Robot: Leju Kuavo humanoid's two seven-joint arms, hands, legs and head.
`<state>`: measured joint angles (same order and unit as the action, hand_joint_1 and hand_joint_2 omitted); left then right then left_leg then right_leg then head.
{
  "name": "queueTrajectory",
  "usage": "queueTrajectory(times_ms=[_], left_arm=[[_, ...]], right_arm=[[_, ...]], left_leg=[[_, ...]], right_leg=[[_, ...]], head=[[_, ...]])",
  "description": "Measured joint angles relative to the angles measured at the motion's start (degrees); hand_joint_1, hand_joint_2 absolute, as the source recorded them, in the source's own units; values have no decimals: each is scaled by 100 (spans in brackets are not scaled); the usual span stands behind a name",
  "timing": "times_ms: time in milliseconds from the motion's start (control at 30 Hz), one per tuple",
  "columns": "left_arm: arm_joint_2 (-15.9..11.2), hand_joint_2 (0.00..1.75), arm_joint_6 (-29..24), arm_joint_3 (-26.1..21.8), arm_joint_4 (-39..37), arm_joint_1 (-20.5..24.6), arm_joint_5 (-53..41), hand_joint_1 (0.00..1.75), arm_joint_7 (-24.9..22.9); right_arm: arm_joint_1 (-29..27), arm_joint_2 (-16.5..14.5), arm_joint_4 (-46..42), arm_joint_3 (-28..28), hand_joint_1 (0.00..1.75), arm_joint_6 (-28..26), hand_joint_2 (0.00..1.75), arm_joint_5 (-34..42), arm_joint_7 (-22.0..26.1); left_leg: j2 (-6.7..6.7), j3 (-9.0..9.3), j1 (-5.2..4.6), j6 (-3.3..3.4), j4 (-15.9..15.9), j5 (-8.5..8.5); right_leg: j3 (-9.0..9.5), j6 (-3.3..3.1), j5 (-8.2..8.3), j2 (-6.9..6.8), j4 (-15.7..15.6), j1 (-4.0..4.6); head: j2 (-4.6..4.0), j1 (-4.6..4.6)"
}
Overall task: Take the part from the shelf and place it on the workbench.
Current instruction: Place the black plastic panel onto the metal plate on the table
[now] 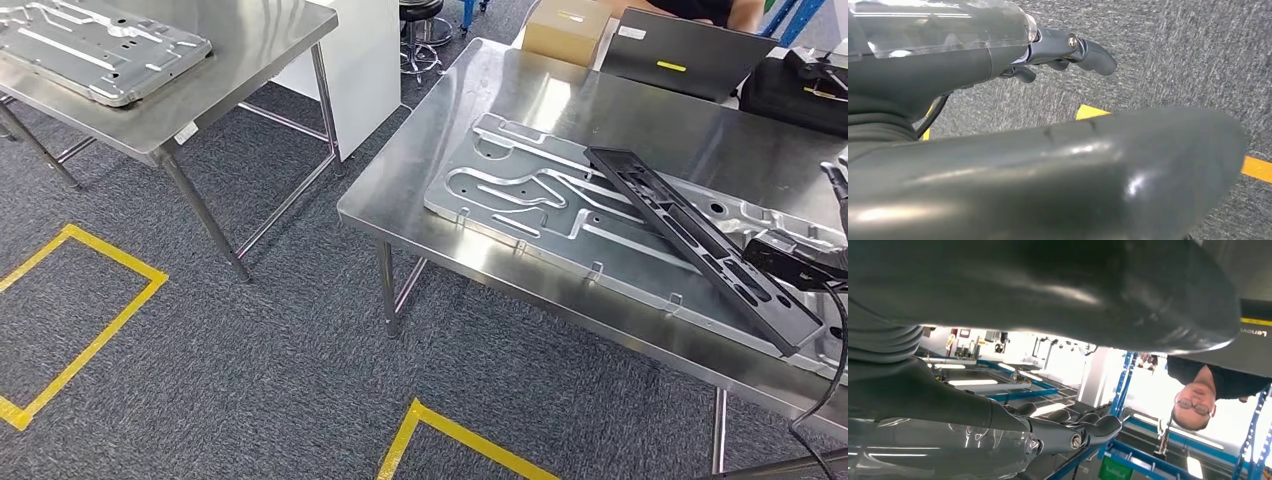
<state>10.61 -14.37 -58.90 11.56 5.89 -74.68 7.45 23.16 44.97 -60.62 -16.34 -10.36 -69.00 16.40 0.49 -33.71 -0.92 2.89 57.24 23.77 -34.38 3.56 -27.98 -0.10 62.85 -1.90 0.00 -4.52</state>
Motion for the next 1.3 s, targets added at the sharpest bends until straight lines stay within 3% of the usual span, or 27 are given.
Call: queueTrajectory(times_ms=[67,167,200,267,333,367,400,433,533,600,667,700,733,767,833,867,900,933,1000,1067,1100,1200,1233,1300], left_arm=[[4,0,2,0,0,15,6,0,-4],[3,0,0,-1,0,14,7,0,-13],[3,0,-1,-1,0,11,7,0,-15],[3,0,-3,-2,0,12,-3,0,-29],[3,0,-3,-2,0,16,-16,0,-59],[3,0,-3,-2,0,18,-22,0,-76],[3,0,-2,-2,0,22,-26,0,-91],[3,0,-2,-2,0,28,-30,0,-102],[-1,0,-10,-1,1,76,-31,0,-108],[-6,0,-20,0,2,105,-26,0,-97],[-5,0,-24,-1,2,110,-20,0,-92],[-5,0,-24,-1,2,112,-18,0,-92],[-5,0,-24,-2,2,114,-16,0,-93],[-4,0,-24,-2,2,117,-15,0,-93],[-5,0,-23,-2,2,117,-15,0,-92],[-5,0,-22,-2,1,115,-16,0,-92],[-5,0,-21,-2,1,113,-16,0,-91],[-4,0,-21,-2,1,112,-16,0,-91],[-4,0,-17,-2,2,113,-15,0,-91],[-3,0,-13,-2,2,118,-1,0,-86],[-3,0,-11,-2,2,118,12,0,-81],[-1,0,-9,-2,2,111,51,0,-73],[-1,0,-9,-1,2,108,65,0,-73],[3,0,-8,0,2,105,85,0,-65]], right_arm=[[-91,26,-130,-20,0,20,0,63,-18],[-345,30,-383,-83,0,16,0,130,-54],[-423,26,-478,-110,0,17,0,141,-74],[-570,19,-666,-187,0,30,0,160,-115],[-684,13,-826,-271,0,77,0,179,-141],[-719,10,-889,-308,0,104,0,188,-148],[-744,7,-942,-336,0,125,0,196,-152],[-759,6,-989,-361,0,139,0,200,-155],[-783,12,-1101,-435,0,152,0,220,-149],[-795,21,-1151,-477,0,167,0,249,-128],[-826,35,-1181,-497,0,191,0,275,-115],[-849,48,-1189,-506,0,201,0,283,-114],[-864,62,-1196,-522,0,208,0,292,-114],[-873,76,-1201,-540,0,211,0,299,-115],[-889,84,-1207,-564,0,214,0,306,-115],[-907,84,-1210,-567,0,214,0,308,-115],[-925,83,-1212,-567,0,215,0,312,-115],[-938,83,-1217,-569,0,215,0,319,-115],[-937,94,-1242,-575,0,215,0,344,-109],[-906,113,-1269,-572,0,216,0,363,-101],[-870,121,-1272,-560,0,216,0,363,-99],[-683,126,-1240,-461,0,197,0,333,-103],[-611,127,-1222,-412,0,183,0,320,-103],[-491,134,-1185,-330,0,151,0,305,-102]], left_leg=[[-5,-51,-16,-52,74,8],[-14,-100,-12,-142,114,-4],[-20,-137,-8,-181,181,74],[-30,-313,13,-250,622,465],[-32,-554,42,-284,1384,957],[-32,-602,53,-287,1656,1095],[-32,-550,58,-281,1733,1128],[-32,-379,59,-264,1561,1061],[-44,448,29,-159,331,754],[-51,641,-17,-105,-16,670],[-48,593,-36,-46,-45,536],[-39,550,-31,-8,-85,447],[-27,489,-20,26,-128,345],[-14,414,-7,49,-162,248],[2,238,-11,70,-167,102],[6,145,-13,67,-158,40],[11,48,-15,63,-141,-22],[14,-55,-14,55,-114,-81],[16,-246,-11,24,-24,-172],[13,-365,-28,-25,70,-238],[11,-389,-37,-54,93,-273],[0,-455,-46,-149,112,-345],[-8,-519,-40,-184,207,-221],[-23,-719,-6,-253,741,318]], right_leg=[[204,-60,133,-2,-432,27],[159,-186,184,4,-458,52],[130,-229,217,0,-462,41],[49,-310,293,-10,-477,21],[-57,-340,370,-11,-471,38],[-117,-342,414,-9,-465,47],[-179,-339,460,-4,-459,56],[-238,-333,504,4,-453,64],[-352,-282,639,17,-444,82],[-365,-207,729,12,-467,70],[-377,-125,833,10,-526,40],[-410,-95,797,11,-520,29],[-468,-70,644,12,-425,23],[-549,-49,385,13,-215,19],[-705,-7,-214,12,481,19],[-737,11,-359,11,816,17],[-702,25,-366,11,1023,15],[-574,34,-259,11,1039,12],[-34,40,-39,5,477,4],[529,-3,-142,4,-302,26],[667,-42,-236,6,-522,44],[599,-191,-162,7,-592,46],[530,-241,-100,2,-600,33],[362,-307,34,-5,-608,23]], head=[[0,0],[0,-1],[0,-1],[0,-1],[0,0],[0,0],[0,0],[0,0],[0,1],[0,-1],[0,-1],[0,-1],[0,0],[0,0],[0,0],[0,0],[0,0],[0,0],[0,0],[0,0],[0,0],[0,1],[0,1],[0,0]])
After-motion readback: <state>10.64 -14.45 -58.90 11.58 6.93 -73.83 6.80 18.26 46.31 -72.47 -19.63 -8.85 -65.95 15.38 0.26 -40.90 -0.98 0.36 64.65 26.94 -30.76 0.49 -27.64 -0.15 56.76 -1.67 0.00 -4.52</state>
